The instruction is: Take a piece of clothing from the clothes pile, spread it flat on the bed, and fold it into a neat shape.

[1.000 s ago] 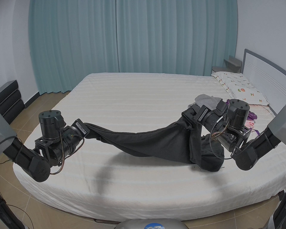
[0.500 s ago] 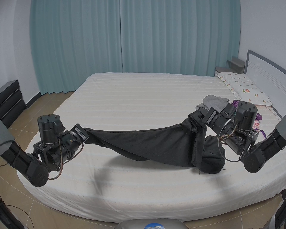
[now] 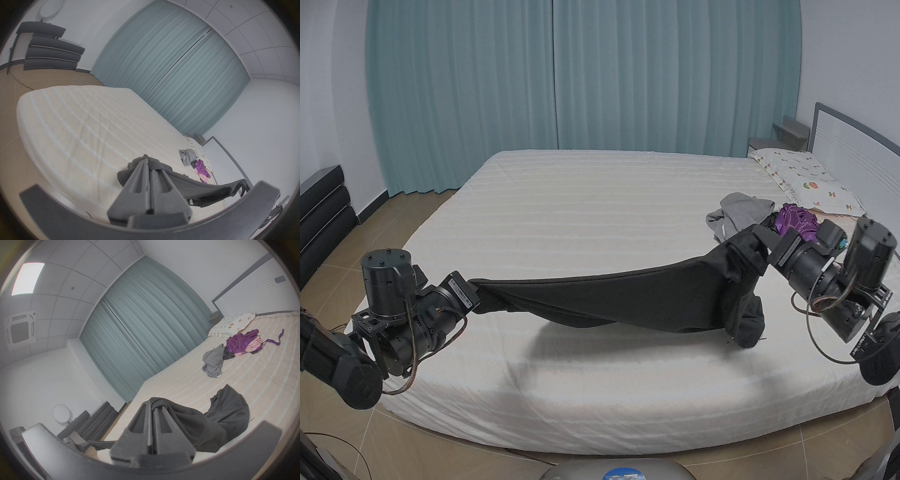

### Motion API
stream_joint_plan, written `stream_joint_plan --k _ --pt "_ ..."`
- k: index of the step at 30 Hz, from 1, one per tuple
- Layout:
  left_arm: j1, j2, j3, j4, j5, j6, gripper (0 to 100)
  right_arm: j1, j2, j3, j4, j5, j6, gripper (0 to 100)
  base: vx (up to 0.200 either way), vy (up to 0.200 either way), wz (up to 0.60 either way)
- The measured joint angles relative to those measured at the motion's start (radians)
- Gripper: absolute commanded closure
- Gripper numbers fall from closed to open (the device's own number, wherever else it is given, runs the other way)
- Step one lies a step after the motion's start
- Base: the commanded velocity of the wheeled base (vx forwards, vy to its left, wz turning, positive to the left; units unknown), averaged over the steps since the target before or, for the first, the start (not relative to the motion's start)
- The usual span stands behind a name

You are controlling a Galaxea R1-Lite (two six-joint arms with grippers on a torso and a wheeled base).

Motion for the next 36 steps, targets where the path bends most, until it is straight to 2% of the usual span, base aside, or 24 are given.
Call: stream_joint_plan --k 5,9,14,18,23,36 --pt "-0.002 -0.108 -0.016 0.105 0.001 0.014 100 0.008 -0.163 0.023 0.065 -0.007 -0.005 100 0.0 0.0 0.0" --pt "0.0 -0.193 -0.08 0.241 0.001 0.027 100 0.009 -0.304 -0.013 0.203 -0.006 -0.007 100 0.0 0.0 0.0" --pt "0.004 -0.262 -0.206 0.366 0.0 0.035 100 0.0 -0.425 -0.162 0.35 0.001 -0.009 100 0.0 0.0 0.0" --pt "0.011 -0.281 -0.33 0.446 0.0 0.038 100 -0.047 -0.459 -0.299 0.417 0.03 -0.007 100 0.0 0.0 0.0" --pt "0.027 -0.243 -0.461 0.513 0.0 0.04 100 -0.112 -0.394 -0.433 0.453 0.051 -0.006 100 0.0 0.0 0.0" --pt "0.063 0.02 -0.678 0.545 -0.005 0.037 100 -0.171 -0.009 -0.671 0.461 0.05 -0.011 100 0.2 0.0 0.0"
